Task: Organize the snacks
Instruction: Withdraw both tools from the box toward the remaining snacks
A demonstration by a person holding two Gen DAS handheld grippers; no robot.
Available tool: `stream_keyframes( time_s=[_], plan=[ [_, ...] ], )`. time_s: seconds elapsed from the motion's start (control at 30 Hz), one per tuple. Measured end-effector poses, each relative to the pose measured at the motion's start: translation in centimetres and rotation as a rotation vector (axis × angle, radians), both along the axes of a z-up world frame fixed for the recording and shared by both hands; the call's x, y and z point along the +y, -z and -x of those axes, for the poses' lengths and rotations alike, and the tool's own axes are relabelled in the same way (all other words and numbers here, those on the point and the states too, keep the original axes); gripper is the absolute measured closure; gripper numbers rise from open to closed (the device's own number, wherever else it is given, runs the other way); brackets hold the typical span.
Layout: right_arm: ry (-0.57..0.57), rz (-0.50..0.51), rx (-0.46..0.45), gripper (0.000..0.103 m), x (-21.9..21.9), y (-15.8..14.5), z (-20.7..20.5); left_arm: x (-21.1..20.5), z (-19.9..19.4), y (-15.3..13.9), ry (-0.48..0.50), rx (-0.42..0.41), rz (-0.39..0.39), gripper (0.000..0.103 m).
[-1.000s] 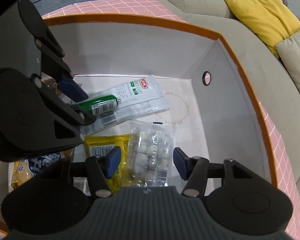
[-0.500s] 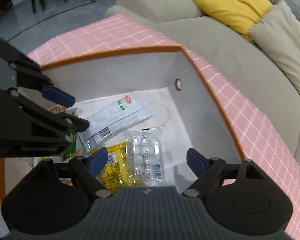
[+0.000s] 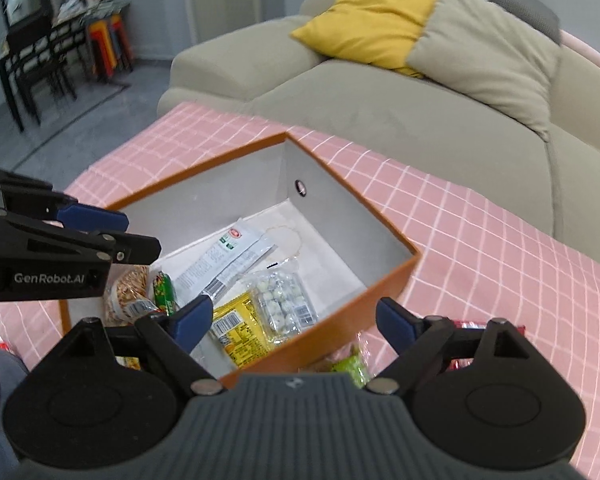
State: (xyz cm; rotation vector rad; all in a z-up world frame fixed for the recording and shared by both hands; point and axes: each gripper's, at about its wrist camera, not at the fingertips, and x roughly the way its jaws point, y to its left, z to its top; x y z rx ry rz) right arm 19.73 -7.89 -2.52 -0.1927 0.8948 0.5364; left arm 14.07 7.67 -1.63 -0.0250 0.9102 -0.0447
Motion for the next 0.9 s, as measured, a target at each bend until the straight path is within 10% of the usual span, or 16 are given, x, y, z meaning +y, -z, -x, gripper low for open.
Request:
stream_keyframes(
  time_s=[0.5,0.9],
  plan=[
    [0.159,-0.062,-0.127,0.017,-7.4,-0.7,7.5,-6.2,4.8,-1.3,0.028,-0.107,0.053,0.057],
    [0.287,-0.007,-0.146,0.017,-12.7,2.1,12.5,-11.1,6.8,1.6,0.096,-0.037,0.107,0.057]
  ],
)
